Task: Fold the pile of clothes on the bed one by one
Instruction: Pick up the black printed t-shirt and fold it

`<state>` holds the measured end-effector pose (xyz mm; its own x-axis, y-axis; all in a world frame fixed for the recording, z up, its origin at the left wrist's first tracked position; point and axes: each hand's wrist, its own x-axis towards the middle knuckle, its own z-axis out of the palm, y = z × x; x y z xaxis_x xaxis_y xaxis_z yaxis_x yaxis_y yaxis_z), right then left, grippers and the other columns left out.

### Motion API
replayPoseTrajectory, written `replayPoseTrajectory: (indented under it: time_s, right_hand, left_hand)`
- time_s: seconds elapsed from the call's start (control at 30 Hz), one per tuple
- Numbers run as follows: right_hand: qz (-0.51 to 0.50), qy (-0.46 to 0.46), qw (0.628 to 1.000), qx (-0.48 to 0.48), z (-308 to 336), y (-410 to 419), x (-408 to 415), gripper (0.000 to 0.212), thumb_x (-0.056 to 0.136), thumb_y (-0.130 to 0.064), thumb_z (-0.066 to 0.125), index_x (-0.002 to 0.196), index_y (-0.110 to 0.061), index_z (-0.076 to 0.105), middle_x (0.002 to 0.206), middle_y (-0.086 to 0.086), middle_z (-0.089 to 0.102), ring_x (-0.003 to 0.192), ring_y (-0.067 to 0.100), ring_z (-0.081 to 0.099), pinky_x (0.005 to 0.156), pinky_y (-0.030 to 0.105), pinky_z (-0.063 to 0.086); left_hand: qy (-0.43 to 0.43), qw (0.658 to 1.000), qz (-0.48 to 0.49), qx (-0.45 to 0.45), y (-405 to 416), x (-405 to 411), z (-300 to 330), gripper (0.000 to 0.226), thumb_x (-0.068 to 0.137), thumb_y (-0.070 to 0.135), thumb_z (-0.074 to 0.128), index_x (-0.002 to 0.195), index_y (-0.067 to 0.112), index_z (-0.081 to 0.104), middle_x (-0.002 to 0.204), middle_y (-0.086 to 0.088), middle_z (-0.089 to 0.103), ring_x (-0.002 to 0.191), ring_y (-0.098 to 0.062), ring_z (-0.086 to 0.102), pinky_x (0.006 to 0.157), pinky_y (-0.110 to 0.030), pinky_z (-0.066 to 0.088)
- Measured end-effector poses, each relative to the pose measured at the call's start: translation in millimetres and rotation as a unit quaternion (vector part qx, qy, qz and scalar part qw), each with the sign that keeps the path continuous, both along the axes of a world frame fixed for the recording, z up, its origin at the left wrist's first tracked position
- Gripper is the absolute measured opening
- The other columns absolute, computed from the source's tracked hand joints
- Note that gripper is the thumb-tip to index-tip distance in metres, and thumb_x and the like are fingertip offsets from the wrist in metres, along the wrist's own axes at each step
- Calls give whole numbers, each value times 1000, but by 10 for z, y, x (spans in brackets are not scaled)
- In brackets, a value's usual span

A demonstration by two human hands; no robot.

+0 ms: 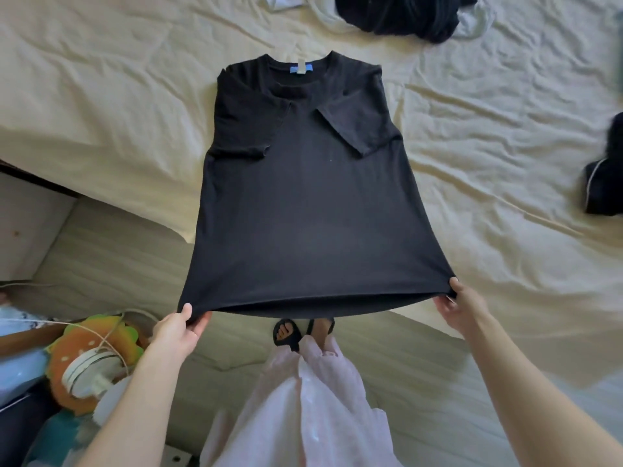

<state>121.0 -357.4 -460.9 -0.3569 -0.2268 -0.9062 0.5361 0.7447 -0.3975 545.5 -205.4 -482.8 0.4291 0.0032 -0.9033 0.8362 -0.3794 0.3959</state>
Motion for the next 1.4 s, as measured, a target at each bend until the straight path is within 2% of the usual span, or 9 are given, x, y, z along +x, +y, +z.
replayPoseTrajectory:
  time_s: [0.13, 0.3, 0.5, 0.7, 0.8, 1.1, 1.23, 1.3, 1.4]
  right_hand:
    - [21, 21, 999, -24, 249, -116, 47, 16, 96, -13, 54, 110, -8, 51, 120, 10, 59, 88, 21, 61, 73, 30, 50]
    - [18, 10, 998, -53, 498, -406, 134, 30, 96, -16, 55, 123, -6, 48, 112, 8, 57, 101, 21, 58, 65, 28, 51]
    - [-55, -19, 995, -85, 729, -1075, 396, 26, 95, -16, 56, 119, -9, 49, 113, 2, 56, 90, 15, 59, 49, 24, 55]
    - [4, 46, 985, -167, 592, -2079, 762, 4, 98, -12, 50, 97, -9, 49, 83, 6, 50, 55, 12, 54, 79, 36, 56]
    - [6, 53, 983, -177, 444, -2638, 932, 18, 97, -10, 51, 80, -12, 49, 83, 5, 51, 63, 15, 55, 72, 34, 57]
    - [32, 43, 983, -177, -140, -4020, 1407, 15, 96, -5, 51, 83, -12, 49, 89, 5, 56, 78, 17, 61, 59, 31, 57]
    - [-5, 7, 990, -141, -408, -4438, 1543, 5, 95, -3, 51, 98, -6, 54, 106, 6, 61, 85, 17, 63, 48, 27, 54]
    - [-14, 8, 992, -125, -518, -4637, 1596, 8, 97, -4, 46, 102, -5, 53, 113, 8, 62, 93, 19, 64, 54, 26, 57]
    - [-25, 18, 993, -112, -631, -4864, 1638, 23, 97, -4, 46, 118, 5, 51, 111, 17, 59, 86, 27, 62, 43, 21, 51]
  left_hand:
    - [-26, 999, -32, -30, -169, 94, 296, 33, 99, 4, 42, 132, -2, 44, 138, -19, 45, 117, -34, 48, 98, -40, 45]
    - [-35, 995, -10, -97, -547, 274, 691, 35, 97, 5, 46, 132, -1, 45, 121, -17, 49, 104, -31, 51, 90, -38, 49]
    - [-30, 985, 40, -167, -1322, 479, 932, 2, 95, 2, 50, 94, 0, 51, 108, -16, 53, 85, -28, 58, 51, -30, 56]
    - [-52, 977, 74, -195, -2292, 792, 812, 5, 93, 1, 53, 89, 4, 52, 95, -14, 57, 79, -26, 60, 47, -29, 55]
    - [-67, 973, 93, -198, -2820, 928, 683, 9, 93, 1, 53, 86, 4, 52, 89, -12, 58, 75, -23, 61, 47, -27, 54]
    - [-84, 974, 111, -176, -4017, 1288, 207, 3, 92, 1, 54, 90, 2, 56, 89, -12, 61, 77, -21, 63, 48, -24, 54]
    - [-69, 979, 98, -162, -4395, 1392, 63, 6, 94, 2, 52, 97, 0, 57, 89, -12, 62, 77, -20, 63, 47, -24, 53]
    - [-58, 982, 96, -155, -4587, 1415, 24, 8, 94, 3, 51, 89, 1, 57, 88, -11, 62, 77, -19, 62, 48, -23, 54]
    - [-65, 984, 91, -139, -4870, 1446, -48, 16, 96, 5, 49, 82, 2, 56, 84, -10, 61, 82, -18, 62, 49, -22, 54]
